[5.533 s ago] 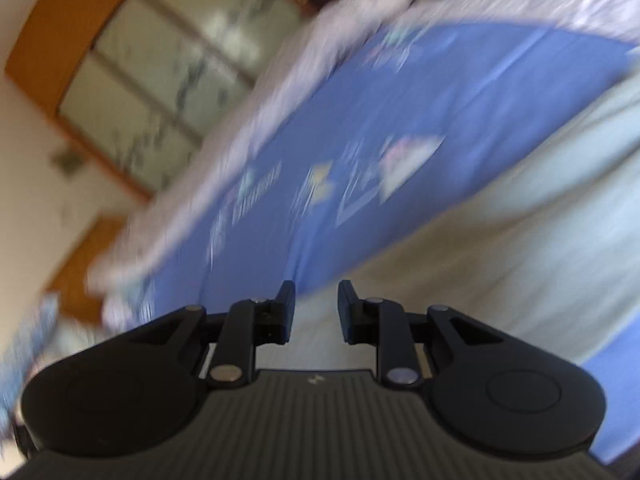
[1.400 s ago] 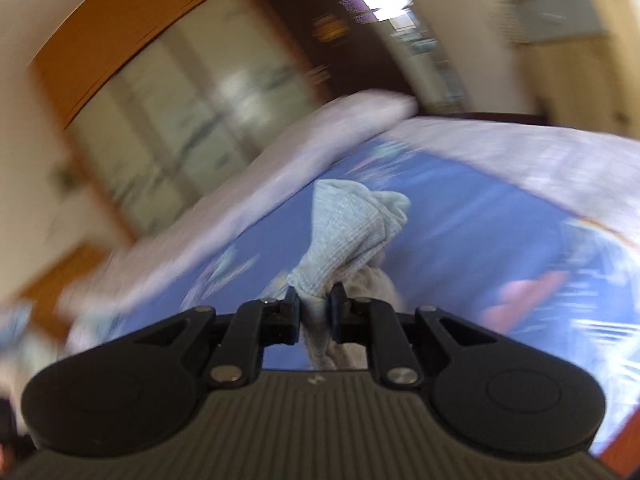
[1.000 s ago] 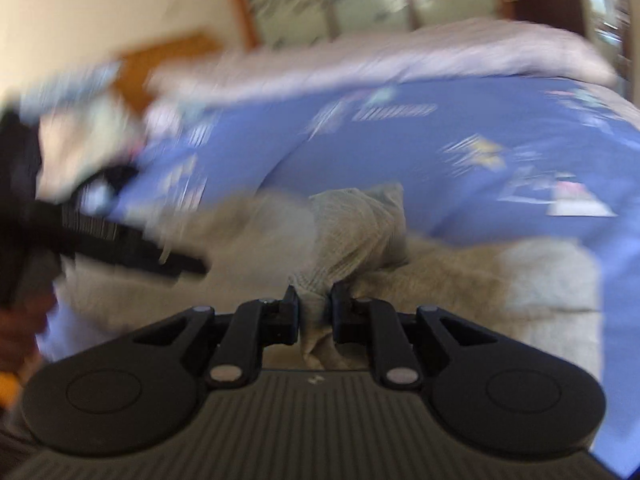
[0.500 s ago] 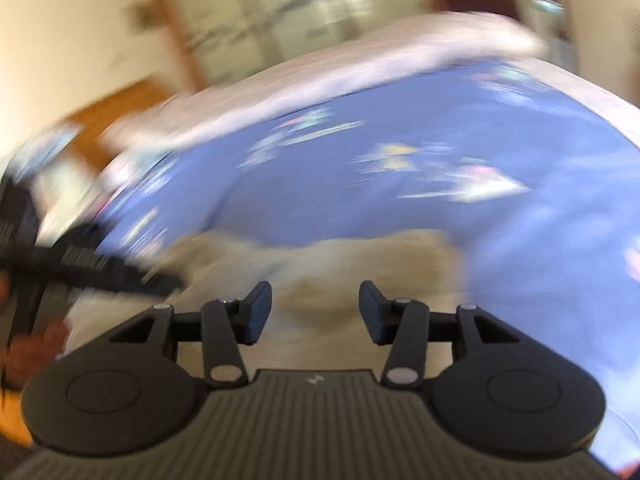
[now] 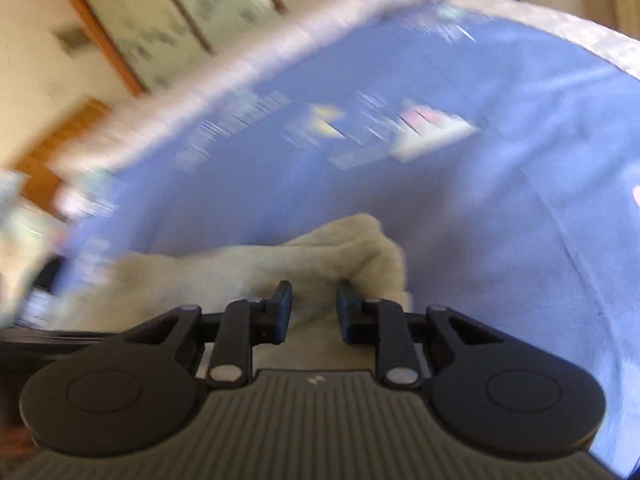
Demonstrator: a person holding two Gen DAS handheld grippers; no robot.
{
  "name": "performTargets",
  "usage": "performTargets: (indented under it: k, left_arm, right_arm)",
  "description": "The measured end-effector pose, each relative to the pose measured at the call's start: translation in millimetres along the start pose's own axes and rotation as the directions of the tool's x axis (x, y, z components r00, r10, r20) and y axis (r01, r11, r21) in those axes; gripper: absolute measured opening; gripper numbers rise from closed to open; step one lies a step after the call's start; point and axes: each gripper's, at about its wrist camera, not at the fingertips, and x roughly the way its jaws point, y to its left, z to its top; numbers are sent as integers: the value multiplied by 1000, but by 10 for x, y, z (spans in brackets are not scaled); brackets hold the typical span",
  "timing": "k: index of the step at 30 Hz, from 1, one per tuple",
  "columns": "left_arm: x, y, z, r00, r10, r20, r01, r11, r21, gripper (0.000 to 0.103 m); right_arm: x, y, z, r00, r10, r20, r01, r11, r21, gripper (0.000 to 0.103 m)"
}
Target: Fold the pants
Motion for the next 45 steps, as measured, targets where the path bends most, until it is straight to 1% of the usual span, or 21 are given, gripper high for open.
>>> performTargets:
  k: [2, 3, 6, 8, 10, 13, 16, 18, 19, 21, 23, 26, 29, 30, 31, 32, 35, 37, 40, 43, 45]
  left_arm:
    - [-90, 31, 68, 1000, 8, -26, -8, 1000, -4, 44]
    - [-196, 59, 120, 1000, 2, -9, -2, 1000, -10, 43]
    - [-557, -17, 371, 990, 5, 139, -13, 998, 61, 43]
    - [-619, -268, 554, 981, -13, 194, -20, 985, 169, 43]
    - [-518, -633, 675, 979, -58, 197, -6, 951, 309, 44]
    - [-186, -1205, 708, 984, -105, 144, 21, 871, 491, 43]
    - [148, -1625, 691, 988, -149, 51, 92, 810, 579, 43]
    - [323, -1799, 655, 992, -128, 21, 90, 796, 598, 38]
    - [403, -1848, 652, 994, -112, 4, 87, 799, 595, 34]
    - [550, -1897, 658, 993, -102, -54, 115, 819, 562, 11]
    - [630, -1893, 677, 992, -97, -81, 125, 843, 523, 9]
    - [671, -1868, 694, 992, -98, -82, 127, 850, 511, 8]
    - [671, -1889, 699, 994, -88, -70, 111, 854, 508, 7]
    - [664, -1901, 705, 995, -82, -64, 103, 859, 502, 7]
    - [642, -1914, 720, 995, -78, -55, 95, 864, 494, 7]
    - [618, -1924, 737, 996, -75, -44, 87, 870, 485, 6]
    - [583, -1937, 803, 998, -57, -9, 55, 882, 467, 5]
    - [625, -1940, 833, 999, -47, -9, 46, 892, 449, 5]
    - [759, -1987, 811, 1000, -15, -8, 17, 896, 443, 3]
    - [823, -2020, 772, 1000, 25, 9, -27, 891, 454, 3]
    - [709, -1970, 781, 1000, -6, 8, 2, 897, 442, 7]
  right_arm:
    - [-15, -131, 39, 999, 48, 4, -48, 994, 99, 16]
    - [-122, -147, 74, 998, 63, 12, -64, 992, 113, 22]
    - [-640, -202, 83, 989, 79, 121, -84, 996, 31, 28]
    - [-833, -317, 42, 989, 80, 126, -81, 997, -1, 28]
    - [-913, -396, -68, 994, 68, 88, -67, 998, -16, 28]
    - [-835, -355, -221, 999, 48, 23, -45, 995, -85, 28]
    - [-804, -260, -375, 998, 59, 4, -58, 990, -132, 28]
    - [-807, -239, -416, 998, 69, 8, -67, 986, -152, 28]
    - [-798, -227, -427, 997, 70, 11, -67, 984, -166, 28]
    - [-802, -224, -440, 997, 77, 16, -72, 980, -188, 28]
    - [-861, -224, -463, 995, 96, 22, -89, 975, -205, 28]
    - [-914, -212, -511, 992, 127, 16, -119, 963, -244, 28]
    - [-858, -171, -548, 995, 101, 24, -90, 953, -288, 29]
    - [-820, -169, -536, 996, 86, 28, -75, 956, -284, 27]
    - [-793, -179, -513, 996, 84, 32, -72, 961, -268, 13]
    - [-780, -192, -489, 995, 97, 33, -86, 964, -252, 9]
    - [-900, -138, -469, 991, 126, 53, -106, 951, -290, 8]
    - [-984, -81, -517, 988, 148, 37, -128, 936, -328, 7]
    - [-921, -62, -680, 996, 87, -26, -90, 933, -348, 6]
    - [-786, -103, -773, 998, 30, -59, -47, 950, -307, 5]
    - [-804, -100, -759, 998, 31, -55, -46, 958, -282, 10]
